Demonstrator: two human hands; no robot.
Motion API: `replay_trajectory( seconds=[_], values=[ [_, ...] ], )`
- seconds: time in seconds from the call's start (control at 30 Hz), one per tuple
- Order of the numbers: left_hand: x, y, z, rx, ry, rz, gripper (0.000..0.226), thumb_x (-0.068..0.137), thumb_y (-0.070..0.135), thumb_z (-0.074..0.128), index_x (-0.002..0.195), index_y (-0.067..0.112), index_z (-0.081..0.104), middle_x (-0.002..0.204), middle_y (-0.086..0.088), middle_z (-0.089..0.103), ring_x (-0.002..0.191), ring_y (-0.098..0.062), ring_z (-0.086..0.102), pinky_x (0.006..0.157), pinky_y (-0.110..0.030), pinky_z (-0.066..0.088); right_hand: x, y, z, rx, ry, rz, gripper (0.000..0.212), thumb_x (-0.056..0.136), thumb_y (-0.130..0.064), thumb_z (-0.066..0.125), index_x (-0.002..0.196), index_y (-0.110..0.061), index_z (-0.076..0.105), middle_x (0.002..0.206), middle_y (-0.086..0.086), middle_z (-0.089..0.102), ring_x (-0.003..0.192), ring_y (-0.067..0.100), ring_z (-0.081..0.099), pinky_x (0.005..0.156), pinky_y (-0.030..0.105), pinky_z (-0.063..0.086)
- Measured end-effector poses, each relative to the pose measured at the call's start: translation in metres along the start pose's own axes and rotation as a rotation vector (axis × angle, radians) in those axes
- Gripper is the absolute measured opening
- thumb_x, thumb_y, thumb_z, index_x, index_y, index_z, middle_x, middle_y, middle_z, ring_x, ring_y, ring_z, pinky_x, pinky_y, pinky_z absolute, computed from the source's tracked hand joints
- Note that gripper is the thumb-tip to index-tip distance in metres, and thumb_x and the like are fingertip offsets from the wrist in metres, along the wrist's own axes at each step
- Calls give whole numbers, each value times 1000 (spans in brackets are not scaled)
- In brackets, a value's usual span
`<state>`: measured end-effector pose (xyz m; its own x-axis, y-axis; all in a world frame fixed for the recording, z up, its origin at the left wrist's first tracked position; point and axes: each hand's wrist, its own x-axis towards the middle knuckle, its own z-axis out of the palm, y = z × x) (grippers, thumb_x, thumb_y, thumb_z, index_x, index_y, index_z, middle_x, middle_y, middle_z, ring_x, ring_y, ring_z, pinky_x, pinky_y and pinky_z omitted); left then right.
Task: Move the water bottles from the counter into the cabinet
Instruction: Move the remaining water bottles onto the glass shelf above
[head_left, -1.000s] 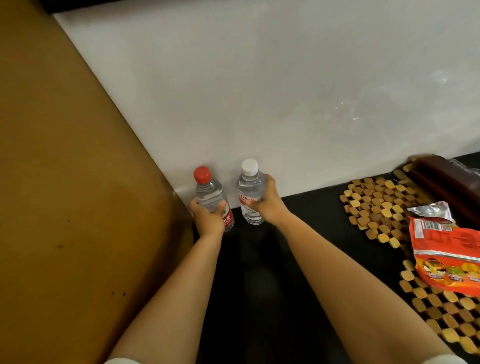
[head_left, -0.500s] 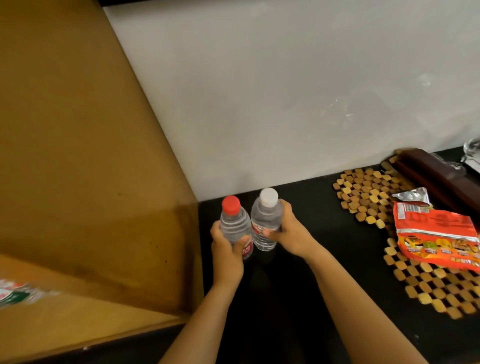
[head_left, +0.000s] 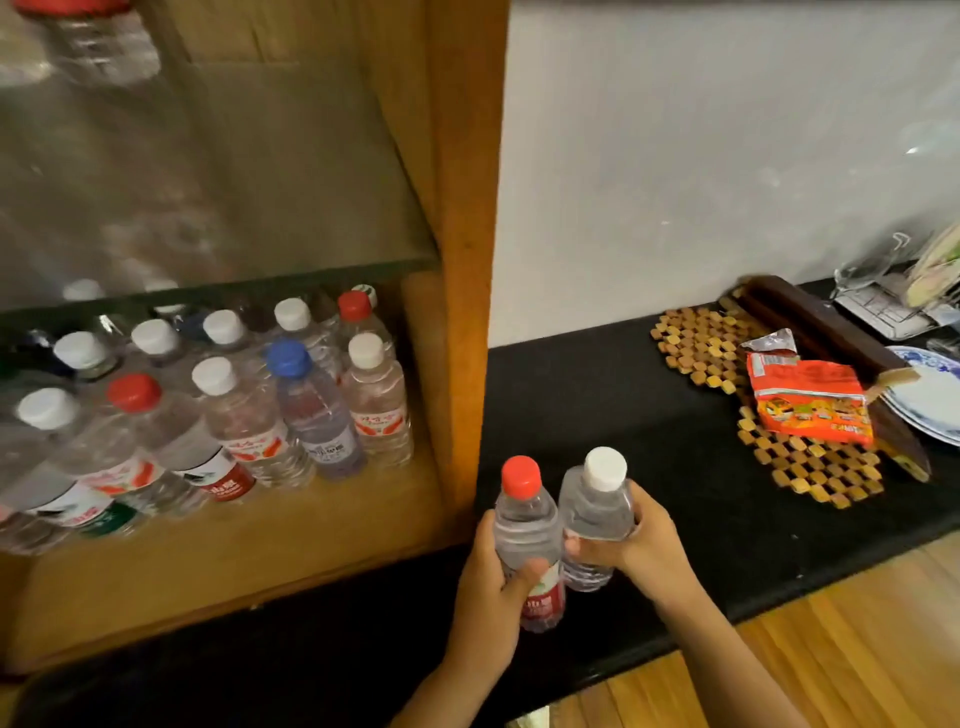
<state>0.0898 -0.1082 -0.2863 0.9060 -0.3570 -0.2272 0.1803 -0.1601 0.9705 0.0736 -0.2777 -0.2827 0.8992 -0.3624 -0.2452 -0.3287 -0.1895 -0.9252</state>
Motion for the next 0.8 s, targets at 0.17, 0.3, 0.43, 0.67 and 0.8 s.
replay_trajectory(
  seconds=[0.17, 0.3, 0.43, 0.67, 0.8],
  values=[
    [-62, 16, -55, -160, -44, 8, 47, 84, 13, 62, 122, 35, 45, 118, 15, 60, 107, 2, 58, 89, -16, 47, -66, -37, 33, 67, 13, -148, 62, 46, -22, 85, 104, -22, 64, 98, -4, 73, 93, 12, 68, 75, 21, 55],
    [-99, 55, -113, -242, -74, 96, 54, 68, 40, 75, 117, 34, 53, 115, 10, 67, 109, -8, 61, 94, -30, 49, -98, -90, 64, 159, -22, -306, 55, 41, -23, 89, 92, -29, 69, 94, -6, 74, 86, 10, 70, 66, 15, 53],
    [-123, 116, -170, -237, -190, 286, 50, 61, 41, 71, 108, 48, 57, 112, 23, 65, 104, 4, 61, 76, -9, 49, -117, -162, 79, 255, -143, -526, 56, 43, -26, 80, 98, -27, 70, 96, 2, 74, 88, 20, 71, 71, 27, 57],
    [-141, 236, -226, -170, -23, 660, 29, 64, 37, 68, 93, 35, 63, 84, 22, 72, 79, 7, 67, 58, -6, 49, -121, -294, 90, 331, -267, -874, 41, 47, -19, 70, 87, -28, 74, 80, -10, 74, 76, 8, 69, 68, 23, 56],
    [-130, 293, -242, -100, 53, 826, 26, 69, 32, 59, 91, 19, 60, 74, 16, 73, 70, 3, 69, 55, -8, 49, -113, -359, 91, 357, -270, -941, 33, 54, -22, 74, 87, -25, 72, 84, -6, 74, 82, 12, 70, 70, 23, 54]
  ],
)
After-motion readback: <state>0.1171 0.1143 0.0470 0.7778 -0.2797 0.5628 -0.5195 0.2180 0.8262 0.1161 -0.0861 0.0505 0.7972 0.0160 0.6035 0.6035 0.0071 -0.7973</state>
